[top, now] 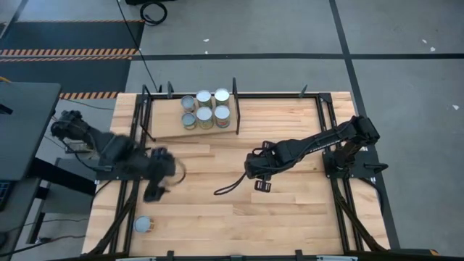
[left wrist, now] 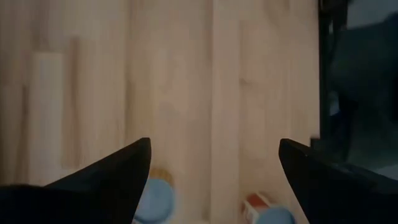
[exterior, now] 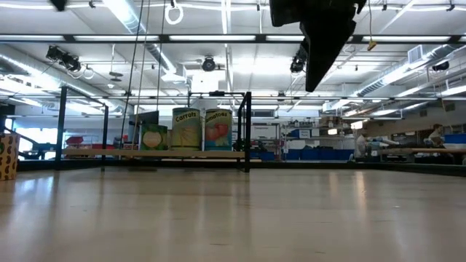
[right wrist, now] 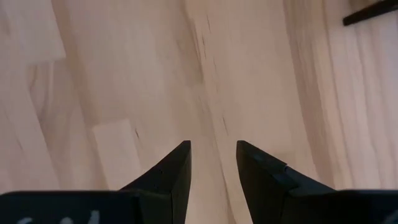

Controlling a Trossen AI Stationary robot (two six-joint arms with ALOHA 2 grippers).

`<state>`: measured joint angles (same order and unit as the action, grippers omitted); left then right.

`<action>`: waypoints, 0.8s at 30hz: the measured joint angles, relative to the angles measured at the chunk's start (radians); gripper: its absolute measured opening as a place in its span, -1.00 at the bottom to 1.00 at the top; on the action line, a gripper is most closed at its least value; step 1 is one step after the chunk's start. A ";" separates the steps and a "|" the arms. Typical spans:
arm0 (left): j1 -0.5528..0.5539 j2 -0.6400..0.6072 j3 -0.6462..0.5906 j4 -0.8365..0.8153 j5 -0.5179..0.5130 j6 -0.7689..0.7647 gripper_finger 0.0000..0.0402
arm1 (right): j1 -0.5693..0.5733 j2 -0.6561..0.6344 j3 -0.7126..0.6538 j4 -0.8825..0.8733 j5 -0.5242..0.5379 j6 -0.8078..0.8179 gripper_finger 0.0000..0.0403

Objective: Pick and place cans onto a shelf
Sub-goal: Put the canned beans on the shelf

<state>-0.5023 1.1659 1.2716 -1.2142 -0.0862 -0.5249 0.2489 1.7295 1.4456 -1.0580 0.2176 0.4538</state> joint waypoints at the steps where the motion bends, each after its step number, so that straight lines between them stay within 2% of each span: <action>1: -0.046 0.004 -0.008 -0.005 -0.016 -0.037 0.79 | 0.000 0.000 0.000 0.010 0.000 0.001 -0.33; 6: -0.223 -0.004 -0.110 -0.017 -0.099 -0.252 0.79 | -0.001 0.000 0.000 0.073 -0.004 0.016 -0.33; 10: -0.285 -0.003 -0.251 -0.010 -0.101 -0.387 0.79 | 0.003 0.000 0.000 0.099 -0.004 0.015 -0.33; 16: -0.270 -0.029 -0.405 0.035 -0.100 -0.406 0.79 | 0.004 0.001 0.000 0.138 -0.001 -0.008 -0.33; 24: -0.147 -0.104 -0.543 0.041 -0.015 -0.330 0.79 | 0.011 0.001 0.000 0.158 -0.003 -0.013 -0.33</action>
<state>-0.6496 1.0619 0.7287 -1.1728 -0.1016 -0.8551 0.2599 1.7309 1.4456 -0.8998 0.2150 0.4408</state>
